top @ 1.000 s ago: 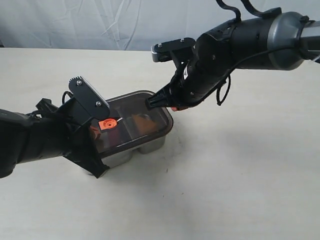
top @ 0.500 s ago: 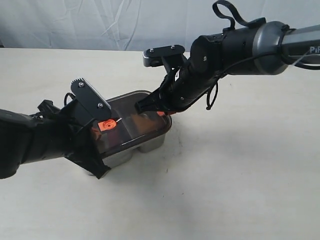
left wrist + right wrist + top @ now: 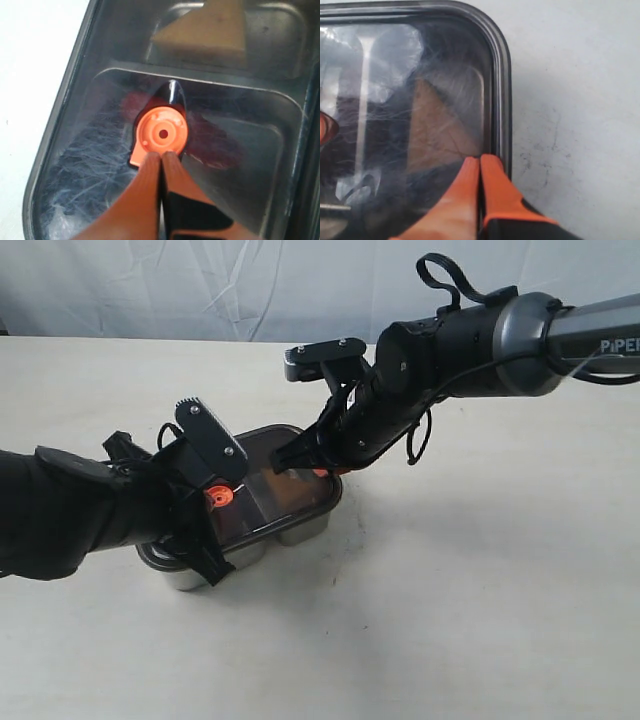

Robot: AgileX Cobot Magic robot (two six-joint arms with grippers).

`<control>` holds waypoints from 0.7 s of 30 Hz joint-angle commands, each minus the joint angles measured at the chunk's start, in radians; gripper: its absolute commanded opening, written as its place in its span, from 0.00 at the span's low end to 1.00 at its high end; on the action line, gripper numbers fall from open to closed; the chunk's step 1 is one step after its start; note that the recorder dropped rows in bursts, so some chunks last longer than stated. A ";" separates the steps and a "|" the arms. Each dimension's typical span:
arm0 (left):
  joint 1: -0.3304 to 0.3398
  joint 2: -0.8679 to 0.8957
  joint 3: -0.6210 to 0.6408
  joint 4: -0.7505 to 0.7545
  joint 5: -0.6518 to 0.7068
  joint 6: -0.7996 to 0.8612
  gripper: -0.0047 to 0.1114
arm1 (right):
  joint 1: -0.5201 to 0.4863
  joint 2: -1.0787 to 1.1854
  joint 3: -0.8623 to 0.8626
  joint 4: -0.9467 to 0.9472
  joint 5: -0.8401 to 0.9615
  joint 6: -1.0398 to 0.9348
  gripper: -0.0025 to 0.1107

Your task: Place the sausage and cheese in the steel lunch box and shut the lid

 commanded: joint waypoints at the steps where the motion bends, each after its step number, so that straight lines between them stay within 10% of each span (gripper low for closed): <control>1: 0.001 0.109 0.067 -0.096 0.113 -0.006 0.04 | -0.003 0.015 0.018 -0.013 0.113 -0.006 0.01; 21: 0.001 0.022 0.078 -0.096 0.105 -0.006 0.04 | -0.003 0.003 0.020 0.070 0.389 -0.006 0.01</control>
